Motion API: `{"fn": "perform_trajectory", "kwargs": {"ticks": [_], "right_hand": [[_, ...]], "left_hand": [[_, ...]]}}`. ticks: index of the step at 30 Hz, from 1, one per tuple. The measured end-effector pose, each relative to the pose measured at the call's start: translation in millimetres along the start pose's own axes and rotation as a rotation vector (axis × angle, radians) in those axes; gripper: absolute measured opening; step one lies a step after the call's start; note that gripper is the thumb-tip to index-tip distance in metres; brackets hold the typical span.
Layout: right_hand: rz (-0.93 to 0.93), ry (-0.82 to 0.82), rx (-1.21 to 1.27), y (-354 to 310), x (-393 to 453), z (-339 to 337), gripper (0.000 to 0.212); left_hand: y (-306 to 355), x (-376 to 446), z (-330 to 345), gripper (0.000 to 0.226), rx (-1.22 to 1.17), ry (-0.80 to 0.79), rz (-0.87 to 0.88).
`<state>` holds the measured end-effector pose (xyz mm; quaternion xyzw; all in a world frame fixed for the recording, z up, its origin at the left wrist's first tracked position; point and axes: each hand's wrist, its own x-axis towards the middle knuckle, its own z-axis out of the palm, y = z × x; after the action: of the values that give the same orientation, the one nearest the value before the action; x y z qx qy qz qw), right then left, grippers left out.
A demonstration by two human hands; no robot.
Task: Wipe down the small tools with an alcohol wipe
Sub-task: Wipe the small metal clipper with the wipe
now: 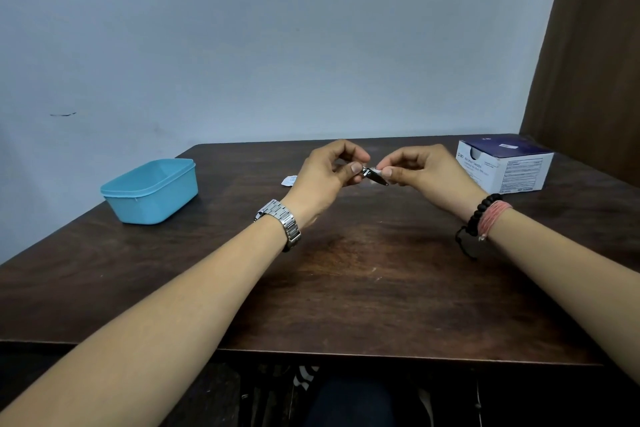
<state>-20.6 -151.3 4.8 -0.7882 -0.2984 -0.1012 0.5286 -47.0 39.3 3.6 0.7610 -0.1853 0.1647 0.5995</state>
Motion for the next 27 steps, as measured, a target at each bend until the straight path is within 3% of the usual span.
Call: {"fn": "perform_trajectory", "kwargs": {"ticks": [2, 8, 12, 27], "right_hand": [[0.025, -0.041, -0.057, 2.6, -1.0, 0.5, 0.014], [-0.003, -0.016, 0.116, -2.0, -0.5, -0.5, 0.007], [0.085, -0.062, 0.127, 3.6, -0.5, 1.8, 0.008], [0.09, -0.008, 0.307, -0.5, -0.8, -1.2, 0.011]], "left_hand": [[0.7, -0.1, 0.5, 0.026, -0.004, -0.003, 0.002], [3.3, -2.3, 2.7, 0.024, 0.01, -0.036, 0.017], [4.3, -1.7, 1.3, 0.024, -0.017, 0.001, 0.022], [1.9, -0.6, 2.3, 0.021, -0.076, 0.024, -0.004]]}}
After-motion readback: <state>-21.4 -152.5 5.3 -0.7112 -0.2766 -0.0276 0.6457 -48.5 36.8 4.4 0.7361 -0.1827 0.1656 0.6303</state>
